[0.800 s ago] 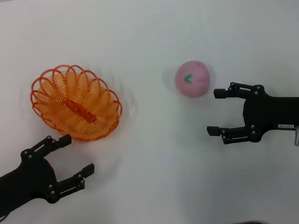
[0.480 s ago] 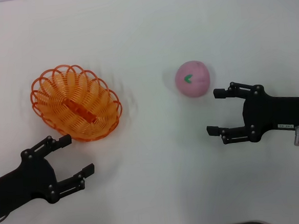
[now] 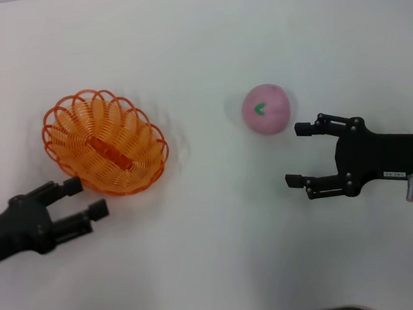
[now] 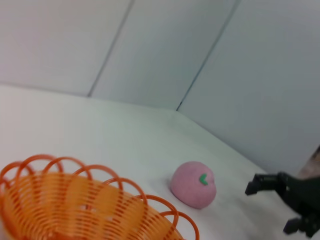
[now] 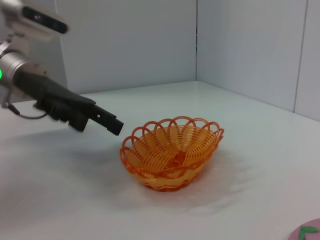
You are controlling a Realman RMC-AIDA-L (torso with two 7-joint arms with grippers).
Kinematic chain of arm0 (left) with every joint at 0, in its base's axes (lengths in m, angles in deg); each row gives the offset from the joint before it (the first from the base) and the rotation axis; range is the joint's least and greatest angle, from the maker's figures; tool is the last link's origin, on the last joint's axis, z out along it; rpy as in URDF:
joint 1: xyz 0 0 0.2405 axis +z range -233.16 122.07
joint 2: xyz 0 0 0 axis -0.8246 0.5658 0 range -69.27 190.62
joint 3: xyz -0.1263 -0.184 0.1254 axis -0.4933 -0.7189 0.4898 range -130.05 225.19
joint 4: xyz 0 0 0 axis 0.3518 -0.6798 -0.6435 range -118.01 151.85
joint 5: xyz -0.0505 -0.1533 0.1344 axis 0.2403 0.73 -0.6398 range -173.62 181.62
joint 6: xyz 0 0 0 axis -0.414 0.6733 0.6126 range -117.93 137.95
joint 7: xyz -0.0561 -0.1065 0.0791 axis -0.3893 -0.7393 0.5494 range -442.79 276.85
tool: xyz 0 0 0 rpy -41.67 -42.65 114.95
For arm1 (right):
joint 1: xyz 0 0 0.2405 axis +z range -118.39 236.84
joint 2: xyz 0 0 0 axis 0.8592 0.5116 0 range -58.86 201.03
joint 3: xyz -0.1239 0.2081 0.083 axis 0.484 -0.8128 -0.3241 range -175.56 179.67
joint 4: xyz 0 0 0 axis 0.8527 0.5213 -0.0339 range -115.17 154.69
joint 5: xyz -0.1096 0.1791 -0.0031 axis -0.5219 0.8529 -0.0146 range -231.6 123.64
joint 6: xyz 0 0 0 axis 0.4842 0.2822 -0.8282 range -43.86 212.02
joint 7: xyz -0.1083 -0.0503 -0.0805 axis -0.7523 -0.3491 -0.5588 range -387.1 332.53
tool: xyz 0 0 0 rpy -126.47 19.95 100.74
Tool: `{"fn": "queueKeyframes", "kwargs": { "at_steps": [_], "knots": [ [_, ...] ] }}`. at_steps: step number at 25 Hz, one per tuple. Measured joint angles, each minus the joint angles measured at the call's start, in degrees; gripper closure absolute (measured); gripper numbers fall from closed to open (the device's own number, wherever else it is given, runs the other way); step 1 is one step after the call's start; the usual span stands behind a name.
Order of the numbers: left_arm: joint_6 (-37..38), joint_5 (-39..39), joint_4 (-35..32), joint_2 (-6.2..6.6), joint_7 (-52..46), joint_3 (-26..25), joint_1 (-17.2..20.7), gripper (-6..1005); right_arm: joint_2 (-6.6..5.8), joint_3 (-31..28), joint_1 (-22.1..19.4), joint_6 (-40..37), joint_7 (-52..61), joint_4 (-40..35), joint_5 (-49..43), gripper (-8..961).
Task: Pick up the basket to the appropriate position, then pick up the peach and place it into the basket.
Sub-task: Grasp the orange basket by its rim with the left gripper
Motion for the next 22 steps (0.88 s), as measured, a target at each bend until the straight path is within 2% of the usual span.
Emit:
{"fn": "queueKeyframes", "kwargs": {
  "at_steps": [6, 11, 14, 22],
  "knots": [
    [1.43, -0.29, -0.25, 3.98, -16.33, 0.29, -2.69, 141, 0.00, 0.03, 0.00, 0.00, 0.00, -0.08, 0.00, 21],
    [0.15, -2.25, -1.23, 5.88, -21.74, 0.78, -4.93, 141, 0.00, 0.16, 0.06, -0.01, 0.00, -0.23, 0.00, 21],
    [-0.97, -4.53, -4.98, 5.31, -24.18, 1.04, -6.20, 141, 0.00, 0.18, 0.08, -0.11, 0.03, -0.28, 0.00, 22],
    [-5.02, -9.48, -19.27, 1.23, -30.39, 2.14, -9.29, 140, -0.09, -0.05, 0.45, -0.74, 0.34, -0.51, 0.00, 21]
  ]
}}
